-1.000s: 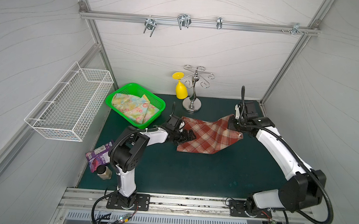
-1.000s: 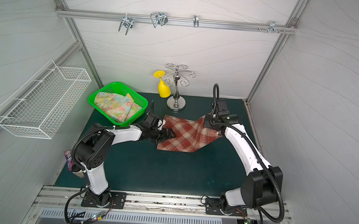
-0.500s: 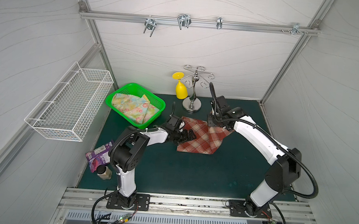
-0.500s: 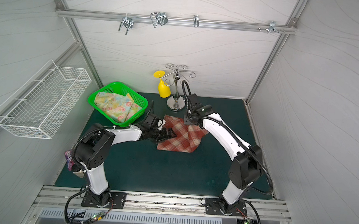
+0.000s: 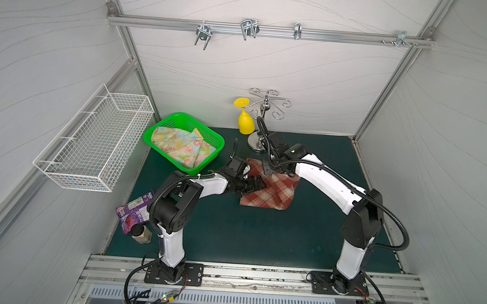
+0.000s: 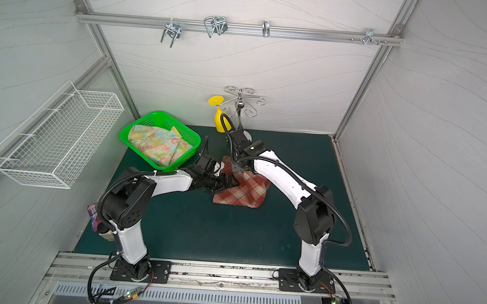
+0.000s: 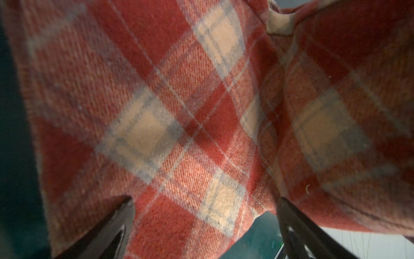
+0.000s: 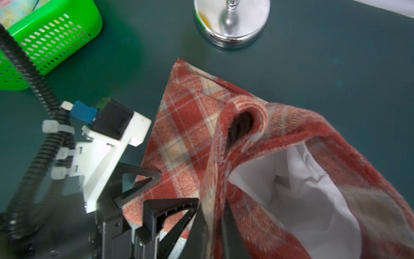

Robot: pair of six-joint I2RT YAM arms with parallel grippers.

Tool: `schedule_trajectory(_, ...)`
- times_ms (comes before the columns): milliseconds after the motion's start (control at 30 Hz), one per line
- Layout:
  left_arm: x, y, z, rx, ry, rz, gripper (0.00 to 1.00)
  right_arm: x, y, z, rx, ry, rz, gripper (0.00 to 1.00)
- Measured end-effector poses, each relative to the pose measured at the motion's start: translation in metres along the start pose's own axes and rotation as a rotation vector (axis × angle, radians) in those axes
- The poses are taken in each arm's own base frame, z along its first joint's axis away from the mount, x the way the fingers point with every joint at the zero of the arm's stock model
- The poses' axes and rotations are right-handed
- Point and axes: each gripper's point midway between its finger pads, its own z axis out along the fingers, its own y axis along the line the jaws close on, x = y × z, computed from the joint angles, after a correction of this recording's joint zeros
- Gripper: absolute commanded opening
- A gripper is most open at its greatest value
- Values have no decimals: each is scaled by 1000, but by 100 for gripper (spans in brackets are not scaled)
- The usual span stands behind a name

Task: Fold and stack skirts
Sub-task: Fold the skirt at the center of the table.

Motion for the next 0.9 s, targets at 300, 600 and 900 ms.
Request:
schedule_trajectory(300,-1,0,0,6,-6,4,99,-4,27,4,-65,8,6,0)
schedule_trajectory(600,2,1,-3,3,-8,4,99,1,40,14,-112,41,26,0)
schedule_trajectory(900,4,-12,-36,-9,-39,17,99,-1,42,13,-116,35,24,0)
